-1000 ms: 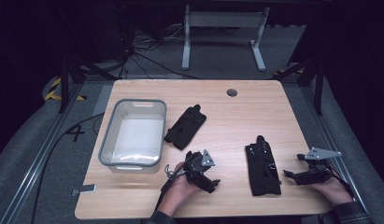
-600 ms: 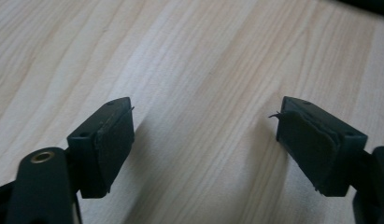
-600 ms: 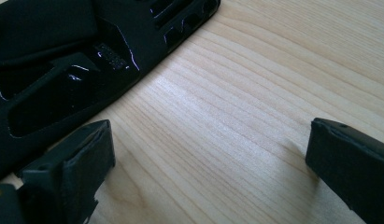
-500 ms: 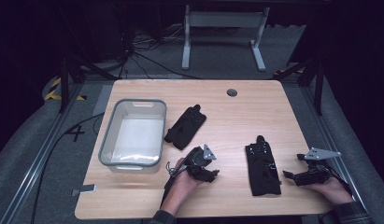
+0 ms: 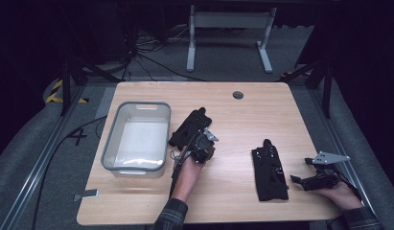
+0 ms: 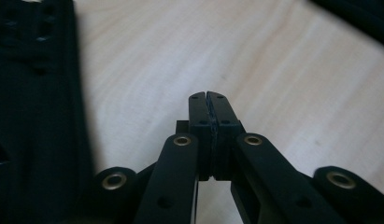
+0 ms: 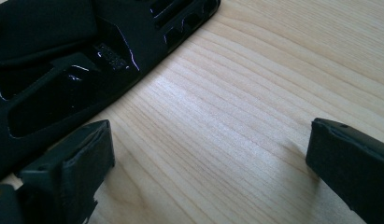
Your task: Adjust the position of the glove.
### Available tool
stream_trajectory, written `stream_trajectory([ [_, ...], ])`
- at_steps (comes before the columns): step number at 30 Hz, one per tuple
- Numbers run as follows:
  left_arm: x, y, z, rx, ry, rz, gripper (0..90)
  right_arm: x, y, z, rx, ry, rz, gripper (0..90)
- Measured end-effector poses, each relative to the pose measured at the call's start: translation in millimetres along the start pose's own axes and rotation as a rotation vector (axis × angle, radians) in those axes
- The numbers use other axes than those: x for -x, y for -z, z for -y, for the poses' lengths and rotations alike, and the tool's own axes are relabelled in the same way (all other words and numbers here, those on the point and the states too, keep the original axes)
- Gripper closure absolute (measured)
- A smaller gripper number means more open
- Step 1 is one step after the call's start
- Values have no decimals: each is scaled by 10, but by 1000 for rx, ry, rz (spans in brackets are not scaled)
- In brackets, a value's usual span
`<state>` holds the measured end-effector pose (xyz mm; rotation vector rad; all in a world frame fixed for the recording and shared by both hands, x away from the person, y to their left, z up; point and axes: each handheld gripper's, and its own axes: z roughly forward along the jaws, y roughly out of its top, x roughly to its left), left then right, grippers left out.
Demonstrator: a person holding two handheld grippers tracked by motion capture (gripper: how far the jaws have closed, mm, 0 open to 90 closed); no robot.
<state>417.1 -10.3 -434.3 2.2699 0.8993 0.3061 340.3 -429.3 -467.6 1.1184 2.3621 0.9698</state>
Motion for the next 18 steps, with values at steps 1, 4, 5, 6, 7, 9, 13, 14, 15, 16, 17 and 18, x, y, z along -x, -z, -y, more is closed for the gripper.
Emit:
stream_trajectory([
  [1, 0, 0, 0, 0, 0, 0, 898, 0, 0, 0, 0, 0, 0, 14],
  [4, -70, -27, -74, 2, 17, -44, 898, 0, 0, 1, 0, 0, 0, 14],
  [5, -96, -35, -94, 7, 28, -45, 898, 0, 0, 0, 0, 0, 0, 14],
  [6, -121, -45, -117, 4, 30, -58, 898, 0, 0, 1, 0, 0, 0, 14],
  [7, -142, -54, -138, 1, 34, -73, 898, 0, 0, 0, 0, 0, 0, 14],
  [9, -219, -93, -187, -2, 48, -91, 898, 0, 0, 0, 0, 0, 0, 14],
  [13, -321, -149, -230, -7, 75, -113, 898, 0, 0, 1, 0, 0, 0, 14],
  [14, -349, -154, -238, -4, 90, -117, 898, 0, 0, 0, 0, 0, 0, 14],
  [15, -372, -160, -245, -5, 93, -127, 898, 0, 0, 0, 0, 0, 0, 14],
  [16, -398, -168, -252, -6, 99, -142, 898, 0, 0, 0, 0, 0, 0, 14],
  [17, -419, -170, -257, -8, 105, -147, 898, 0, 0, 0, 0, 0, 0, 14],
  [18, -476, -179, -264, 0, 129, -149, 898, 0, 0, 0, 0, 1, -1, 13],
])
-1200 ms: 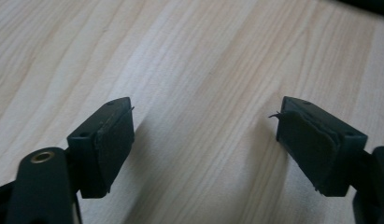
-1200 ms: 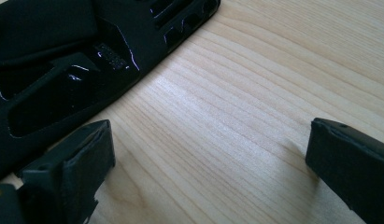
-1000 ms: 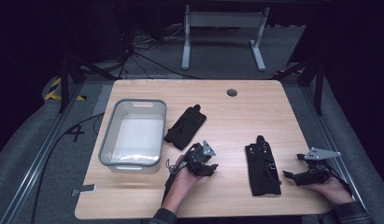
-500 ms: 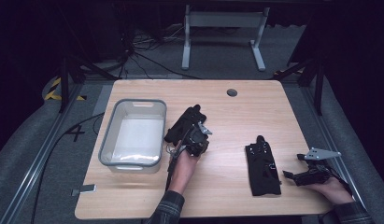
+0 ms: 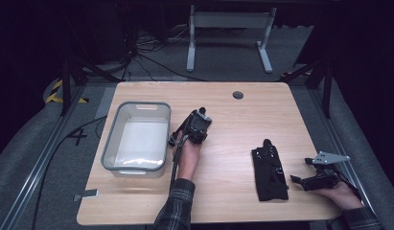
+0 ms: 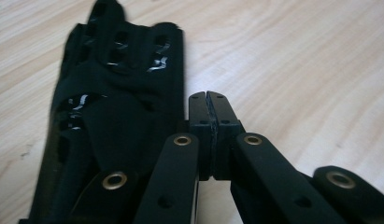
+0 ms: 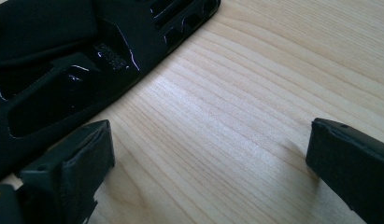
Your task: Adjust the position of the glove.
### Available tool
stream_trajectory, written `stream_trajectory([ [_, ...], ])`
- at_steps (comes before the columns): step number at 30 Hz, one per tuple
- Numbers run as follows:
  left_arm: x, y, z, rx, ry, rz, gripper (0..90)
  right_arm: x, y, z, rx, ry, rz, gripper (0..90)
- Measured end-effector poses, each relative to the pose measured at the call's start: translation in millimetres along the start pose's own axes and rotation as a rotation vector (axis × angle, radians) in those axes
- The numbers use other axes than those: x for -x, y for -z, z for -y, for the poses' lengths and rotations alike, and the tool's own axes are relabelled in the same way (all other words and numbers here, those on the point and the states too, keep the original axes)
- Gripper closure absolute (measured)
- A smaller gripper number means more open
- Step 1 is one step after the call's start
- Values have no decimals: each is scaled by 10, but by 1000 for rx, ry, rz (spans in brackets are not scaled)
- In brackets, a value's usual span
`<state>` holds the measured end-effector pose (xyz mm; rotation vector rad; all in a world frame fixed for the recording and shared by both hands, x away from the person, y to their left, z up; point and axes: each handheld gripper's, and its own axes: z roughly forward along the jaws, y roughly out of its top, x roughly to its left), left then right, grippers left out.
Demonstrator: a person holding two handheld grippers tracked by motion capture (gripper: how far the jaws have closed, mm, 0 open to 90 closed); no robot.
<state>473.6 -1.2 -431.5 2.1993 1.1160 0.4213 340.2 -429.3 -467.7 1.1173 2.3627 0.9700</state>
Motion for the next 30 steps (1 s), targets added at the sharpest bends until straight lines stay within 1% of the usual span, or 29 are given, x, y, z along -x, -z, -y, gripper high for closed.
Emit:
stream_trajectory([
  [2, -30, -19, -15, -3, 9, -18, 898, 0, 0, 0, 0, 0, 0, 13],
  [3, -30, -19, -15, -3, 9, -18, 898, 0, 0, 0, 0, 0, 0, 13],
  [4, -58, -39, -22, -12, 16, -35, 898, -1, 0, 0, -1, 0, 0, 12],
  [9, -115, -114, 1, -42, 43, -74, 898, -1, 0, 0, 0, 1, -2, 12],
  [10, -115, -114, 1, -42, 43, -74, 898, -1, 0, 0, 0, 1, -2, 12],
  [12, -134, -173, 32, -80, 49, -73, 898, -1, -1, 0, 1, 5, -3, 12],
  [15, -123, -194, 52, -79, 48, -68, 899, -2, 0, 0, 0, 4, -3, 12],
  [16, -113, -193, 53, -78, 51, -63, 899, -2, -1, 0, 0, 3, -4, 12],
  [18, -89, -190, 50, -82, 43, -57, 899, -1, -1, 0, 0, 4, -4, 12],
  [20, -62, -189, 46, -85, 38, -34, 899, -1, -1, 0, 0, 5, -4, 12],
  [21, -62, -189, 46, -85, 38, -34, 899, 0, -1, 0, 1, 5, -4, 12],
  [22, -38, -189, 46, -85, 40, -23, 899, 0, -1, 0, 1, 5, -4, 12],
  [24, 25, -190, 47, -80, 31, 12, 899, 0, -1, 0, 1, 5, -4, 12],
  [26, 87, -194, 50, -74, 29, 36, 899, -1, -1, 0, 0, 4, -4, 12],
  [28, 165, -199, 48, -72, 13, 63, 899, -1, -1, 0, 0, 4, -4, 12],
  [29, 200, -203, 48, -68, 12, 73, 899, 0, -1, 0, 1, 5, -4, 12],
  [30, 286, -206, 41, -70, -4, 101, 899, 0, -1, 0, 1, 5, -4, 12],
])
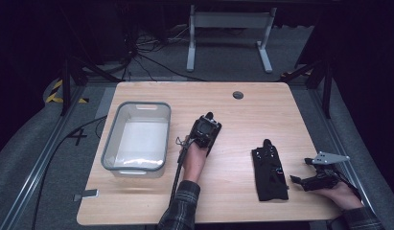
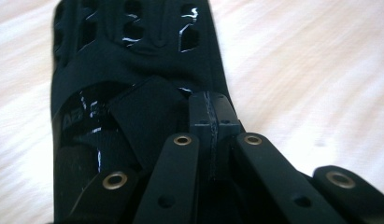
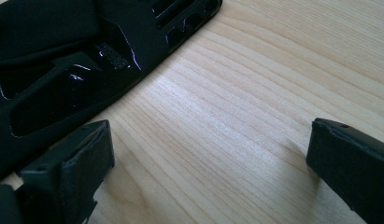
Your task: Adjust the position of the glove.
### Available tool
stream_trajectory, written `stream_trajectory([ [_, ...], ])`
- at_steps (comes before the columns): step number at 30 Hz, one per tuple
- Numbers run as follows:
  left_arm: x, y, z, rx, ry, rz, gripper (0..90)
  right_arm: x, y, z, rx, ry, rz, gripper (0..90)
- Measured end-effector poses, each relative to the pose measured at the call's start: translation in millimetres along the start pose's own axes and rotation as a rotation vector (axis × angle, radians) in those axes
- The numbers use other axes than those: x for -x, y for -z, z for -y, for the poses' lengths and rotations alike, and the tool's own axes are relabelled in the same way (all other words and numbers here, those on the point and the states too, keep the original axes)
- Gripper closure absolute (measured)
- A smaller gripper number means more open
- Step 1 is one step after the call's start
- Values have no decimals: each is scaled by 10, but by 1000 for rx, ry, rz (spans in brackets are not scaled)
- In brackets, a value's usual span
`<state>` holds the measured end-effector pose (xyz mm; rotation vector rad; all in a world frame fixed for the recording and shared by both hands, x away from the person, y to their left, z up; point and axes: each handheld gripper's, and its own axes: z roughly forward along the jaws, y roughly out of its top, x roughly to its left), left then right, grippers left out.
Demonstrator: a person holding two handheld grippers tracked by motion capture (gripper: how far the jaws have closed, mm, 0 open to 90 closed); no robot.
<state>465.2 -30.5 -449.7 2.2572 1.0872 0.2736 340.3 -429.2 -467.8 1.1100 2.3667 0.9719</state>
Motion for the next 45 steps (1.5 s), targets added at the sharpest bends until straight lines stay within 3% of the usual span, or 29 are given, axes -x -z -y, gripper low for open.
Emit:
stream_trajectory([
  [4, 129, -23, -5, 4, -21, 37, 899, 0, 0, 0, 0, 0, 0, 12],
  [10, 405, -51, 3, 8, -69, 84, 899, 0, 0, 0, 0, 0, 0, 12],
  [12, 548, -65, 8, 9, -87, 120, 899, 0, 0, 0, 0, 0, -1, 12],
  [17, 660, -37, -22, 19, -117, 140, 898, 0, 0, -1, -1, 1, -1, 11],
  [21, 608, 53, -67, 46, -115, 134, 898, 1, 0, -1, -1, 1, -1, 11],
  [25, 433, 129, -160, 57, -102, 103, 898, 1, -1, -1, -1, 2, -2, 11],
  [32, 120, 46, -247, 35, -64, 74, 898, 1, 0, -1, -1, 2, -2, 11],
  [38, 98, -77, -153, -27, -71, 67, 898, -1, 0, -1, -2, 2, -4, 11],
  [45, 147, -3, -24, -32, -81, 71, 898, -2, 0, -1, -2, 2, -5, 12],
])
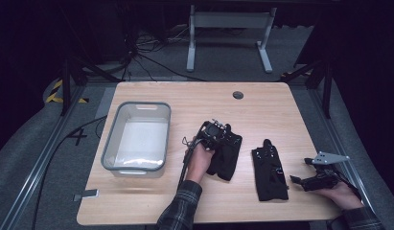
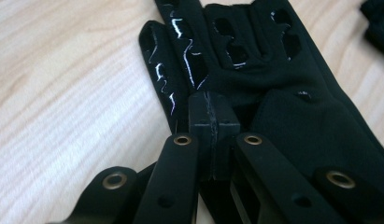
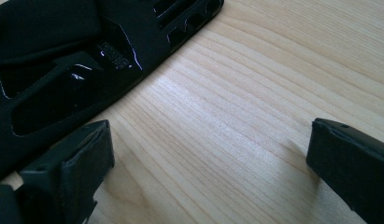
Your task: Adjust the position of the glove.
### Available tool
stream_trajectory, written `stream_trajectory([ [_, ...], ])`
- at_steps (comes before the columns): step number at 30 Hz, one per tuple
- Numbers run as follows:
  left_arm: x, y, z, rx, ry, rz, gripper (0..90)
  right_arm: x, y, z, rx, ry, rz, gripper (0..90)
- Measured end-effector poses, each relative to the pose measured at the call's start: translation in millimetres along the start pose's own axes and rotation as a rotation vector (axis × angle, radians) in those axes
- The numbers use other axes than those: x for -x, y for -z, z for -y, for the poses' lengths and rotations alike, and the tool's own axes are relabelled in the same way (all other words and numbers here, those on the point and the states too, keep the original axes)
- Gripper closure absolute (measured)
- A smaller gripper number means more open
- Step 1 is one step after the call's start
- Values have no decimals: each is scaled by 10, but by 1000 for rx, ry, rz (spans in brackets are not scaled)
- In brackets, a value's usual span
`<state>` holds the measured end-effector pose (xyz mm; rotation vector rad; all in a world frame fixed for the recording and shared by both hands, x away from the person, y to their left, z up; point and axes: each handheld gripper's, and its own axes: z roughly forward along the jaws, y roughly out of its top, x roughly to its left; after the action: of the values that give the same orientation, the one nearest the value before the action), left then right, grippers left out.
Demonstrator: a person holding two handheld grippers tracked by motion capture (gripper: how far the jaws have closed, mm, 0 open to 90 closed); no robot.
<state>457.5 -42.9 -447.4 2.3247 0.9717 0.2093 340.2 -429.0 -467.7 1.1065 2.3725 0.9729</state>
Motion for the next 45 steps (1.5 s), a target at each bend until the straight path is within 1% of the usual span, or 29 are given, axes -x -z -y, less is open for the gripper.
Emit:
stream_trajectory([
  [5, 125, 90, 109, -29, -18, -5, 898, -1, 0, -1, -1, 0, 0, 11],
  [7, 174, 116, 145, -36, -33, -5, 898, -1, -1, -1, -1, 1, 0, 10],
  [11, 293, 170, 239, -40, -59, 19, 898, -4, -2, -2, -1, 5, -5, 10],
  [12, 293, 170, 239, -40, -59, 19, 898, -4, -2, -2, -1, 5, -5, 10],
  [13, 340, 184, 272, -38, -65, 27, 898, -4, -2, -2, -1, 6, -5, 10],
  [14, 340, 184, 272, -38, -65, 27, 898, -4, -2, -2, -1, 6, -5, 10],
  [19, 446, 228, 356, -39, -89, 46, 897, -9, -2, -2, 0, 15, -14, 10],
  [22, 472, 248, 376, -39, -100, 61, 897, -9, -1, -7, -4, 25, -21, 13],
  [23, 473, 257, 380, -28, -97, 66, 896, -10, 5, -23, -19, 29, -27, 33],
  [24, 468, 282, 381, -20, -96, 69, 893, -12, 12, -36, -21, 35, -32, 91],
  [25, 469, 300, 384, -8, -89, 74, 886, -10, 29, -52, -22, 40, -47, 158],
  [26, 465, 333, 387, 3, -86, 84, 886, -7, 39, -64, -17, 36, -65, 201],
  [27, 465, 364, 396, 15, -84, 91, 886, 2, 48, -87, -17, 26, -93, 208],
  [28, 464, 400, 408, 19, -87, 98, 886, 0, 52, -109, -15, 15, -109, 230],
  [29, 479, 448, 443, 33, -84, 98, 886, -26, 62, -155, 4, 35, -123, 288],
  [30, 479, 448, 443, 33, -84, 98, 886, -40, 60, -176, 16, 47, -129, 325],
  [31, 480, 469, 467, 36, -84, 104, 886, -40, 60, -176, 16, 47, -129, 325],
  [33, 486, 493, 521, 43, -72, 122, 886, -93, 48, -255, 41, 77, -157, 443],
  [34, 486, 492, 534, 43, -77, 125, 886, -132, 30, -307, 52, 99, -168, 509],
  [35, 498, 486, 552, 43, -73, 128, 886, -187, -15, -380, 57, 128, -183, 615],
  [36, 507, 478, 562, 40, -73, 129, 886, -187, -15, -380, 57, 128, -183, 615],
  [37, 535, 435, 578, 24, -83, 133, 886, -249, -86, -445, 47, 163, -198, 724],
  [38, 535, 435, 578, 24, -83, 133, 886, -277, -127, -472, 40, 177, -206, 763],
  [39, 547, 405, 581, 18, -84, 133, 886, -277, -127, -472, 40, 177, -206, 763],
  [40, 556, 376, 580, 7, -92, 130, 887, -299, -167, -496, 32, 192, -207, 803],
  [41, 564, 352, 579, 0, -98, 130, 887, -316, -205, -516, 19, 205, -204, 840],
  [43, 578, 330, 576, -2, -103, 129, 887, -329, -282, -540, -14, 226, -199, 873],
  [44, 581, 331, 575, -3, -104, 126, 887, -335, -315, -540, -28, 228, -199, 880],
  [45, 581, 331, 576, -3, -102, 127, 887, -337, -323, -541, -19, 223, -204, 887],
])
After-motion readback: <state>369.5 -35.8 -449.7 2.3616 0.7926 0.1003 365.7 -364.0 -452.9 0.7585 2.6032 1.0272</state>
